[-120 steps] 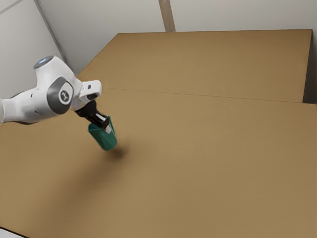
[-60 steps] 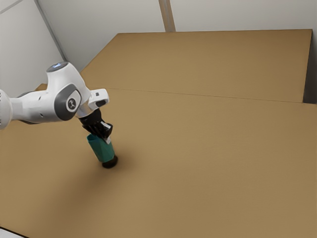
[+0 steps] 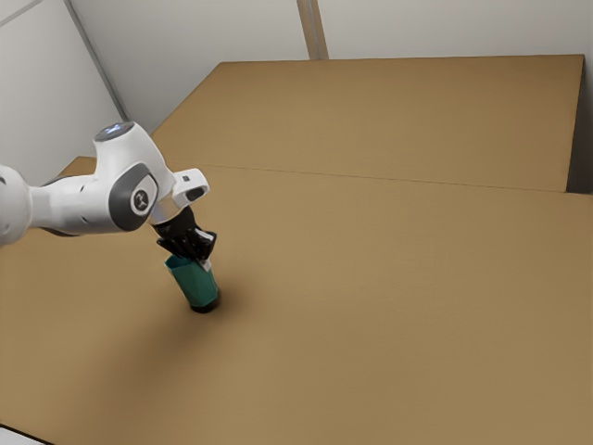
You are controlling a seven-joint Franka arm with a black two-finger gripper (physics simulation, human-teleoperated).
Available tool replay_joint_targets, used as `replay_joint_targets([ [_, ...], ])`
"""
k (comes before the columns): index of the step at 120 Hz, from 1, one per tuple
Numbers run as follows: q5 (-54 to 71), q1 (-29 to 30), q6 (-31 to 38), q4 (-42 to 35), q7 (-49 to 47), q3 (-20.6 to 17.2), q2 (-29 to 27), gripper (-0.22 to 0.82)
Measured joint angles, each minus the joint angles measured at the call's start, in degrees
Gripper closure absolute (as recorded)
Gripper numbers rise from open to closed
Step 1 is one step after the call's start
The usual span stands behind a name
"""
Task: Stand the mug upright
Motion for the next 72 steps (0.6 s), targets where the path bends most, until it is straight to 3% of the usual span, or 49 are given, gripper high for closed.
replay_joint_targets([
  [41,0.0,0.2,-0.2,0.0,-2.9,-0.1,0.5,0.77],
  [56,-0.4,0.1,-0.6,0.0,-3.3,0.0,0.5,0.67],
  [72,-1.2,0.1,-2.2,0.4,-3.9,0.0,-0.2,0.45],
])
